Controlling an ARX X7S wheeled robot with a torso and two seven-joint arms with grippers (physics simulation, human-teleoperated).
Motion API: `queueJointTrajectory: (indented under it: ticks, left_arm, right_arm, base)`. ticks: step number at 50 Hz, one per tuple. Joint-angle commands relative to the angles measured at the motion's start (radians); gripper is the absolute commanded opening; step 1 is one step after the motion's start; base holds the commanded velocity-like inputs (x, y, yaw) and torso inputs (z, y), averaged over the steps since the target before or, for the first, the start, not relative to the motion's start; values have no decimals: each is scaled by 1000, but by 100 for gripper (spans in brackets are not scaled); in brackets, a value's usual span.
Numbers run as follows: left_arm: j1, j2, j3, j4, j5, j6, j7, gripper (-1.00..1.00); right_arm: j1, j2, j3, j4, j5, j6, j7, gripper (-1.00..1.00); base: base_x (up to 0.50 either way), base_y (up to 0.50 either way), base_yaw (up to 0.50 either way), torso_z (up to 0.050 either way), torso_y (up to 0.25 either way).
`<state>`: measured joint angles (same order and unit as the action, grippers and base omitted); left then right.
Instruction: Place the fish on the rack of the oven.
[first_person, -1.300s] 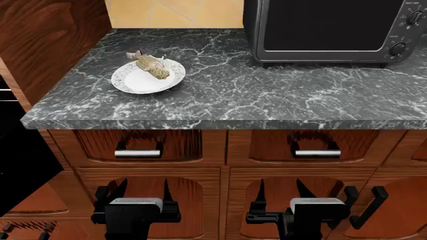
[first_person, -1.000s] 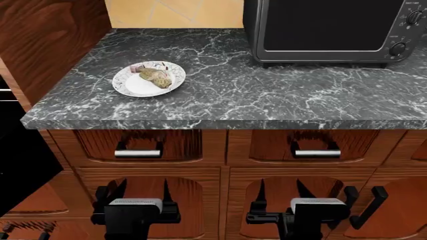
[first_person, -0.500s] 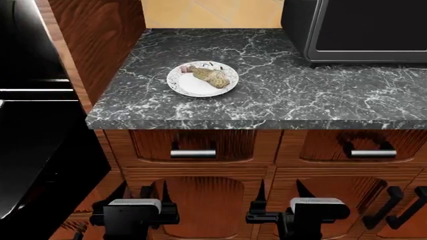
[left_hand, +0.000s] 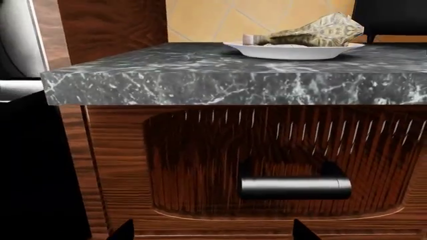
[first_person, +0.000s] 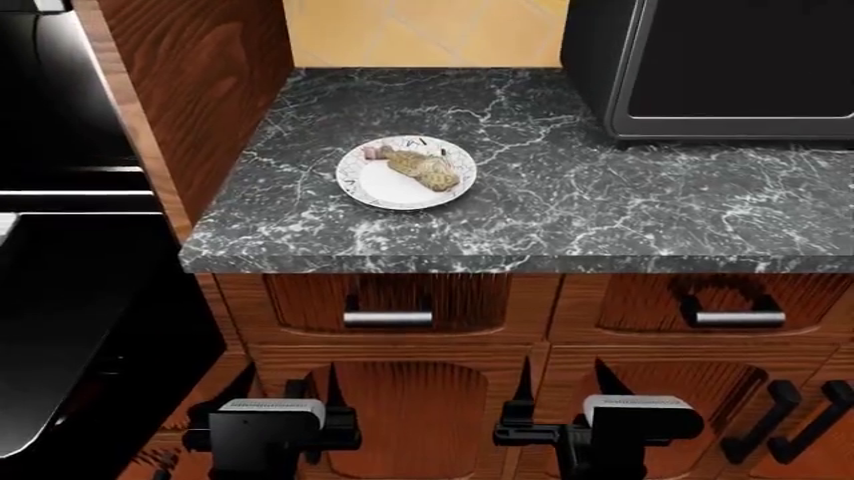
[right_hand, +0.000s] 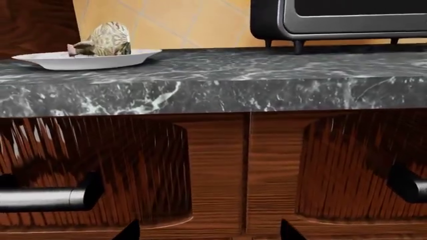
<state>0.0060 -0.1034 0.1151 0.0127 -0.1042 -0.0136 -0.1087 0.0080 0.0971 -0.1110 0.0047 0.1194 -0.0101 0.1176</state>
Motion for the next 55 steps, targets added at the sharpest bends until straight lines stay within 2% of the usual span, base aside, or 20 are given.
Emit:
queueJointTrajectory:
  ticks: [1, 22, 23, 28, 29, 30, 31, 32, 33, 35, 36, 38, 42, 44, 47, 55]
  left_arm:
    - [-1, -12, 16, -1, -8, 1, -12, 100]
    - [9, -35, 41, 40, -9, 10, -34, 100]
    - [29, -50, 48, 103, -22, -26, -20, 100]
    - [68, -140, -17, 644, -205, -445, -65, 100]
    - [43, -160, -34, 740, -236, -542, -90, 100]
    - [27, -164, -50, 781, -269, -596, -100, 100]
    - [-17, -173, -90, 862, -350, -708, -122, 100]
    - [-76, -179, -131, 919, -422, -813, -152, 100]
    - [-167, -182, -201, 965, -537, -952, -194, 100]
    - [-280, -187, -283, 998, -669, -1097, -248, 100]
    - [-328, -203, -288, 1007, -673, -1122, -269, 100]
    - [-432, -196, -377, 1010, -827, -1252, -325, 100]
    - [-620, -232, -474, 978, -1046, -1445, -428, 100]
    - [-690, -252, -477, 944, -1085, -1488, -456, 100]
    - [-715, -264, -468, 929, -1104, -1501, -472, 100]
    - [-712, -282, -461, 931, -1106, -1468, -477, 100]
  right_arm:
    - [2, 11, -12, 2, 16, -4, 12, 100]
    - [-5, 33, -19, -42, 58, 35, 37, 100]
    - [-20, 38, -20, -115, 58, 79, 53, 100]
    - [-66, 123, -39, -726, 135, 563, 115, 100]
    - [-49, 144, -27, -831, 174, 665, 121, 100]
    - [-38, 153, -19, -873, 188, 698, 123, 100]
    - [-13, 162, 23, -957, 247, 760, 121, 100]
    - [36, 173, 58, -1025, 300, 896, 149, 100]
    - [116, 252, 64, -1051, 450, 978, 274, 100]
    - [267, 425, 17, -1051, 738, 999, 540, 100]
    - [346, 479, -1, -1051, 888, 1023, 665, 100]
    - [460, 519, 38, -1034, 1170, 1062, 790, 100]
    - [727, 604, -7, -976, 1527, 1088, 1031, 100]
    - [769, 615, -25, -952, 1566, 1094, 1052, 100]
    - [806, 619, -43, -924, 1577, 1109, 1052, 100]
    - [847, 627, -74, -903, 1582, 1133, 1079, 100]
  base:
    - [0, 0, 0, 50, 0]
    - [0, 0, 0, 48, 0]
    - [0, 0, 0, 0, 0]
    - [0, 0, 0, 0, 0]
    - [0, 0, 0, 0, 0]
    - [0, 0, 0, 0, 0]
    - [0, 0, 0, 0, 0]
    - [0, 0, 0, 0, 0]
    - [0, 0, 0, 0, 0]
    - [0, 0, 0, 0, 0]
    - [0, 0, 0, 0, 0]
    - [0, 0, 0, 0, 0]
    - [0, 0, 0, 0, 0]
    - [0, 0, 0, 0, 0]
    - [0, 0, 0, 0, 0]
    - [0, 0, 0, 0, 0]
